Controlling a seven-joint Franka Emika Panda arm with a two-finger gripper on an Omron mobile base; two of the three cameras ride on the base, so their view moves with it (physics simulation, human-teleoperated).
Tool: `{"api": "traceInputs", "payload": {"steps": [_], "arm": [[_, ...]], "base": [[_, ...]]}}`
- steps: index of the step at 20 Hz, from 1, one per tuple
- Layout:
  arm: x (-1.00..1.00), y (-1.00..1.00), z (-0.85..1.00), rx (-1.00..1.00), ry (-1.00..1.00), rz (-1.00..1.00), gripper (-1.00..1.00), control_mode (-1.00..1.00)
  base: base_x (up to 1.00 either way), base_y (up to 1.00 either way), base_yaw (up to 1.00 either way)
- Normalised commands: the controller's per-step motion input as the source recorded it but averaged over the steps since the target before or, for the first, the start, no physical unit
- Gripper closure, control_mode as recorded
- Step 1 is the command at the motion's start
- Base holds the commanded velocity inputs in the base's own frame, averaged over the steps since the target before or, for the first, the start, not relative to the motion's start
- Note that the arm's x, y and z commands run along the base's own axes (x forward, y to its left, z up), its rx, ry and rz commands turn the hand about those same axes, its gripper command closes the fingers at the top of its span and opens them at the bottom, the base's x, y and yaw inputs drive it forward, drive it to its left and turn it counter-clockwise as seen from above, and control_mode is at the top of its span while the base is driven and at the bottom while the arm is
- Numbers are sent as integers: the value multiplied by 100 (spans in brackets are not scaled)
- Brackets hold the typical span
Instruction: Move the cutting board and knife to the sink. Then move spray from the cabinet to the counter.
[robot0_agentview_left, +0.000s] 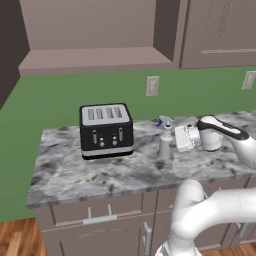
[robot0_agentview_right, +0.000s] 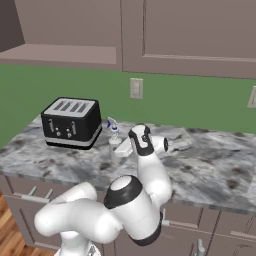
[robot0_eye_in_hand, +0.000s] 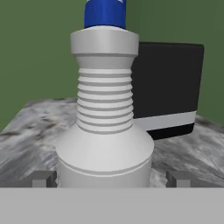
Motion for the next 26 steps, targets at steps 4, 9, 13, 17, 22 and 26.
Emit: {"api": "traceInputs", "payload": {"steps": [4,9,13,17,22,26], "arm": [[0,-11,0,0,0,0,-100,-100],[0,-23,3,0,0,0,-100,-100],[0,-14,5,0,0,0,-100,-100],[-4,-14,13,0,0,0,-100,-100],[-76,-22,32,0,-3,-2,-100,-100],[-100,0,55,0,-10,-9,-100,-100]], "base": [[0,0,0],[0,0,0],[0,0,0],[0,0,0],[0,0,0],[0,0,0]]}}
